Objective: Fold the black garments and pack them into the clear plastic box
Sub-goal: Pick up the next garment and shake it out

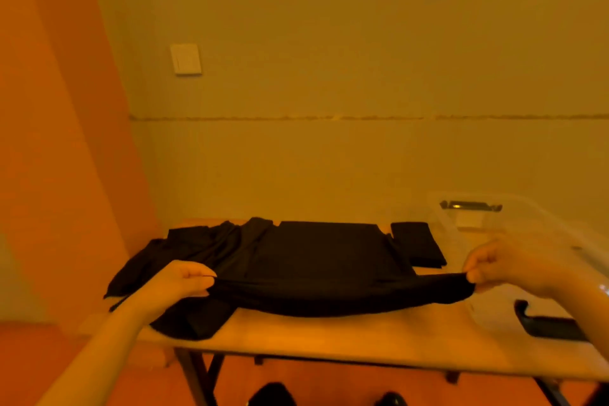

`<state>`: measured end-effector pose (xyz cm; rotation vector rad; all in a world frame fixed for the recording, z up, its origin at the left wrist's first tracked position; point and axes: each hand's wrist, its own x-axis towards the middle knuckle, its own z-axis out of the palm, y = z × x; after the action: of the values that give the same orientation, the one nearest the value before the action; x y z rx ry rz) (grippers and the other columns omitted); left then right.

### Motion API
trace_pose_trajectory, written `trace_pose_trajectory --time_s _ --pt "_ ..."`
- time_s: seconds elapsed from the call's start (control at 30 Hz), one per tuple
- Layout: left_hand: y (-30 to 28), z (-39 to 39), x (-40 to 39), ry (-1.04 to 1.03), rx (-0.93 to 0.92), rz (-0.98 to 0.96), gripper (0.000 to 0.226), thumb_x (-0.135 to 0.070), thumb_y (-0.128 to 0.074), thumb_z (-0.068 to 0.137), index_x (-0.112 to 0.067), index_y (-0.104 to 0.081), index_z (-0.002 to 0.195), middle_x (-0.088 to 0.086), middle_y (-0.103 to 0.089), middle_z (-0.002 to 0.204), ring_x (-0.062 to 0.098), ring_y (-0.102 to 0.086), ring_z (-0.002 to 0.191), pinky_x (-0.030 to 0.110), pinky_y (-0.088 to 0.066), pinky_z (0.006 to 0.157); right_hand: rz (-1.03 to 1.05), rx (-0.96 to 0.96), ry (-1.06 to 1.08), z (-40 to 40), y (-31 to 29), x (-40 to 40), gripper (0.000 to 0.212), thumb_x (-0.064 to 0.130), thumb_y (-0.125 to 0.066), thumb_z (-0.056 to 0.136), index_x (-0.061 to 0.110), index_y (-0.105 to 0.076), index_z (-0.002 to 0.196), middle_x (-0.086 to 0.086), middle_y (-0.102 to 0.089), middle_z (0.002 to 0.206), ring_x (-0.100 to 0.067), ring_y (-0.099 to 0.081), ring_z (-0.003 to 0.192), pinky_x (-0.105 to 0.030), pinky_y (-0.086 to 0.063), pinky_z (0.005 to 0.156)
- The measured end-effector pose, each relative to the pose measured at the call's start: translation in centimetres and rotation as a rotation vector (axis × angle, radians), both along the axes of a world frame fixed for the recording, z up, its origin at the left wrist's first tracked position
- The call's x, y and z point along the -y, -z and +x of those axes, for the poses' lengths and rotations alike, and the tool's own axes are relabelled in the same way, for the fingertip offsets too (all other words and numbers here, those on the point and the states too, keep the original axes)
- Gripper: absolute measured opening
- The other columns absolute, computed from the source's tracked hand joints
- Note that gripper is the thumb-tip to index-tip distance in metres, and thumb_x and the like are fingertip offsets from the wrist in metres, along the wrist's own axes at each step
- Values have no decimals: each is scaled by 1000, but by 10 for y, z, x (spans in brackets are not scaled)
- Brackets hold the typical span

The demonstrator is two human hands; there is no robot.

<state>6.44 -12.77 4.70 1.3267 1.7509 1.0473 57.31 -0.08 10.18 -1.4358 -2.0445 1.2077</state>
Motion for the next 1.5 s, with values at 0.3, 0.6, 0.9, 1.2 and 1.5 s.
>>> trace_pose_trajectory --time_s 0.3,0.6,0.9,1.2,1.5 --pt "35 3 24 57 -44 -106 14 -6 -60 88 -9 -73 90 5 -73 91 17 -69 87 21 -52 72 -68 25 -45 4 42 28 73 67 -82 18 13 -76 67 -10 -73 79 -19 -69 78 -29 -56 74" --pt "47 2 52 334 -30 -321 28 -39 -76 52 -15 -75 67 4 -66 69 14 -61 69 29 -46 71 -218 224 -168 6 59 47 22 3 -69 78 18 -71 63 2 -68 70 -11 -65 72 -26 -52 75" --pt "6 1 17 119 1 -89 12 -2 -60 87 -3 -71 84 11 -71 88 19 -67 84 24 -54 72 12 -62 71 -11 35 18 12 0 -60 83 7 -70 80 -8 -72 81 -14 -68 74 -22 -53 63" --pt "-38 20 -11 -23 199 178 20 8 -46 89 -1 -63 82 -1 -70 67 6 -67 62 16 -55 59 104 -276 172 -12 1 0 16 -3 -52 87 3 -64 78 -2 -70 67 -15 -67 68 -24 -54 62" --pt "-40 39 16 -83 226 303 20 4 -46 92 -3 -62 83 -7 -70 63 2 -66 60 14 -54 56 130 -417 141 -3 -12 29 50 38 -89 39 8 -66 72 -3 -70 65 -24 -67 73 -18 -54 54"
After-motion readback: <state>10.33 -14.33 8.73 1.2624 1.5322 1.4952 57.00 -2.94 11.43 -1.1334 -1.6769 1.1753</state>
